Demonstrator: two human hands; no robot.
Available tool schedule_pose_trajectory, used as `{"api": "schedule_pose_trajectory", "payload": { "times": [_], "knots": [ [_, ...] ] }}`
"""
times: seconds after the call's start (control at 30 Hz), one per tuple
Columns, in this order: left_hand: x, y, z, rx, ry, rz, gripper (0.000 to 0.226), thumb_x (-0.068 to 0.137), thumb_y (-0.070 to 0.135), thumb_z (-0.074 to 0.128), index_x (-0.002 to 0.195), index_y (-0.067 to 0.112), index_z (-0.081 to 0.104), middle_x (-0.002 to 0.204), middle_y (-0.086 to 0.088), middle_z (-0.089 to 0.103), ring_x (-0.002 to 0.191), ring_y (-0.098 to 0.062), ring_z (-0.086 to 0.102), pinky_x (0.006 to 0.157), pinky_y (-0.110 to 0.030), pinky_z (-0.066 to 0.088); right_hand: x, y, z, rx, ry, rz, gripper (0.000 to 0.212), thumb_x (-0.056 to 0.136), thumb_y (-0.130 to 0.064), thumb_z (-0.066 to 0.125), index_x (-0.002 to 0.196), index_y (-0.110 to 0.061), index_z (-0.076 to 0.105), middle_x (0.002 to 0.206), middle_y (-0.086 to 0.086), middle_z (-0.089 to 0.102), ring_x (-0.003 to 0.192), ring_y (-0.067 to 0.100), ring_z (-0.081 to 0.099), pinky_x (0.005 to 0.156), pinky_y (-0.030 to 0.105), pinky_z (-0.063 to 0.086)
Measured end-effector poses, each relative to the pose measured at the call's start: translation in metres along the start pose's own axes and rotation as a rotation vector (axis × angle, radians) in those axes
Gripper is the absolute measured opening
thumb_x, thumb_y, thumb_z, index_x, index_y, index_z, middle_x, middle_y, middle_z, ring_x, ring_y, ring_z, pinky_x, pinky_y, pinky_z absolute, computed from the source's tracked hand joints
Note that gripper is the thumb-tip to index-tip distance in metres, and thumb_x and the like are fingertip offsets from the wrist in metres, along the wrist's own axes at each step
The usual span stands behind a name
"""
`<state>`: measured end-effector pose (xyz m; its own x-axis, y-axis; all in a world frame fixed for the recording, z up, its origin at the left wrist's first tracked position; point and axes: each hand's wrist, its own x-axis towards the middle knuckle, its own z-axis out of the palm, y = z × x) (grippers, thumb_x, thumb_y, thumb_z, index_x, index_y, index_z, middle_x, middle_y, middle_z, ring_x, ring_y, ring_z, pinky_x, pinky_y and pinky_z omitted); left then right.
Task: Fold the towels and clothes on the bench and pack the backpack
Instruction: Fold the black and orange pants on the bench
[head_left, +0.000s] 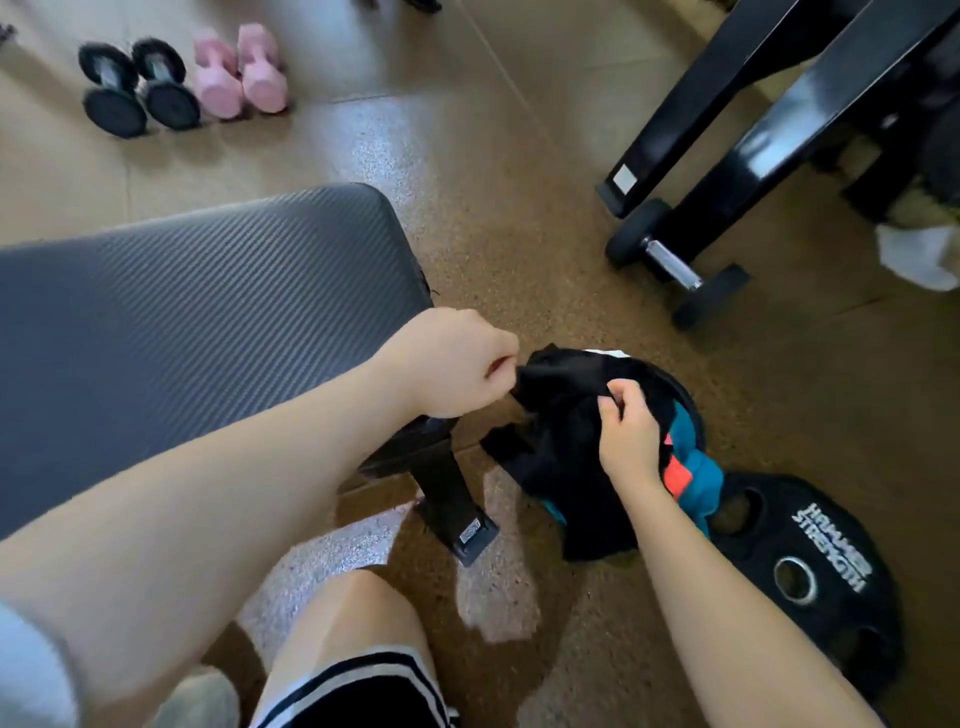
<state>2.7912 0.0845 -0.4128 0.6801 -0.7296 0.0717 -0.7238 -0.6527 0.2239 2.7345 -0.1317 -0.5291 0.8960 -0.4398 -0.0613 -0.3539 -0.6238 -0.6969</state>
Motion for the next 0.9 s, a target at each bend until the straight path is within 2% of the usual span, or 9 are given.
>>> {"api": "schedule_pose_trajectory", "payload": {
  "times": [0.17, 0.3, 0.37, 0.43, 0.53, 0.63, 0.73, 0.83, 0.9],
  "knots": [
    [-0.006, 0.002, -0.003, 0.058, 0.160, 0.111, 0.028, 0.090, 0.028, 0.030, 0.066, 0.017, 0.038, 0.054, 0.001, 0.043, 0.056, -0.026, 0.053, 0.060, -0.031, 0.034, -0.032, -0.080, -0.053, 0.178, 0.082, -0.057, 0.021, 0.099, -0.016, 0.040, 0.117, -0.011, 0.050, 0.105, -0.001, 0.055, 0.095, 0.012, 0.048, 0.073, 0.014, 0.027],
    [-0.012, 0.004, -0.013, -0.002, 0.186, 0.110, 0.035, 0.093, 0.029, 0.029, 0.071, 0.010, 0.048, 0.060, -0.009, 0.059, 0.058, -0.032, 0.057, 0.056, -0.034, 0.036, -0.050, -0.126, -0.072, 0.274, 0.067, 0.057, 0.017, 0.098, -0.020, 0.042, 0.111, -0.021, 0.052, 0.108, 0.001, 0.059, 0.101, 0.017, 0.055, 0.089, 0.032, 0.044],
    [-0.017, 0.008, -0.036, -0.154, 0.102, 0.039, 0.036, 0.098, 0.032, 0.026, 0.100, 0.008, 0.053, 0.075, -0.012, 0.065, 0.070, -0.035, 0.060, 0.062, -0.037, 0.043, -0.067, -0.146, -0.081, 0.296, 0.021, 0.150, 0.013, 0.096, -0.020, 0.045, 0.105, -0.024, 0.055, 0.102, 0.001, 0.061, 0.099, 0.019, 0.058, 0.087, 0.035, 0.047],
    [-0.018, 0.011, -0.074, -0.331, 0.047, -0.039, 0.030, 0.100, 0.028, 0.030, 0.115, 0.011, 0.050, 0.089, -0.011, 0.067, 0.081, -0.032, 0.061, 0.072, -0.039, 0.046, -0.082, -0.179, -0.098, 0.308, -0.018, 0.188, 0.013, 0.095, -0.021, 0.047, 0.103, -0.023, 0.057, 0.094, 0.000, 0.061, 0.090, 0.018, 0.058, 0.078, 0.033, 0.048],
    [-0.028, 0.029, -0.154, -0.511, 0.033, 0.008, 0.030, 0.099, 0.028, 0.034, 0.101, 0.011, 0.058, 0.089, -0.003, 0.065, 0.083, -0.025, 0.059, 0.076, -0.039, 0.045, -0.097, -0.236, -0.133, 0.361, -0.042, 0.237, 0.015, 0.094, -0.021, 0.049, 0.106, -0.019, 0.058, 0.096, 0.004, 0.063, 0.091, 0.020, 0.059, 0.079, 0.035, 0.049],
    [-0.044, 0.048, -0.235, -0.525, -0.072, 0.063, 0.047, 0.092, 0.047, 0.027, 0.094, 0.013, 0.060, 0.087, 0.001, 0.065, 0.079, -0.019, 0.059, 0.072, -0.038, 0.047, -0.109, -0.301, -0.189, 0.468, -0.036, 0.262, 0.011, 0.092, -0.021, 0.054, 0.100, -0.021, 0.062, 0.099, 0.010, 0.064, 0.096, 0.024, 0.060, 0.087, 0.043, 0.050],
    [-0.052, 0.060, -0.314, -0.502, -0.207, 0.077, 0.041, 0.090, 0.048, 0.046, 0.119, 0.021, 0.054, 0.116, 0.004, 0.060, 0.101, -0.015, 0.058, 0.086, -0.034, 0.049, -0.116, -0.369, -0.253, 0.599, 0.039, 0.296, 0.012, 0.092, -0.017, 0.054, 0.090, -0.026, 0.062, 0.093, 0.002, 0.064, 0.092, 0.020, 0.059, 0.083, 0.037, 0.050],
    [-0.065, 0.070, -0.381, -0.492, -0.192, 0.126, 0.080, 0.071, 0.057, 0.068, 0.137, 0.022, 0.037, 0.136, 0.006, 0.045, 0.121, -0.012, 0.044, 0.099, -0.028, 0.037, -0.126, -0.428, -0.309, 0.763, 0.052, 0.367, 0.013, 0.093, -0.019, 0.053, 0.090, -0.025, 0.065, 0.102, 0.004, 0.065, 0.102, 0.022, 0.060, 0.093, 0.040, 0.050],
    [-0.073, 0.072, -0.410, -0.443, -0.177, 0.096, 0.081, 0.071, 0.050, 0.072, 0.138, 0.021, 0.036, 0.138, 0.003, 0.044, 0.124, -0.016, 0.042, 0.102, -0.031, 0.035, -0.136, -0.458, -0.337, 0.905, 0.015, 0.392, 0.017, 0.095, -0.018, 0.050, 0.089, -0.022, 0.066, 0.097, 0.001, 0.068, 0.095, 0.017, 0.063, 0.086, 0.034, 0.053]
  ]
}}
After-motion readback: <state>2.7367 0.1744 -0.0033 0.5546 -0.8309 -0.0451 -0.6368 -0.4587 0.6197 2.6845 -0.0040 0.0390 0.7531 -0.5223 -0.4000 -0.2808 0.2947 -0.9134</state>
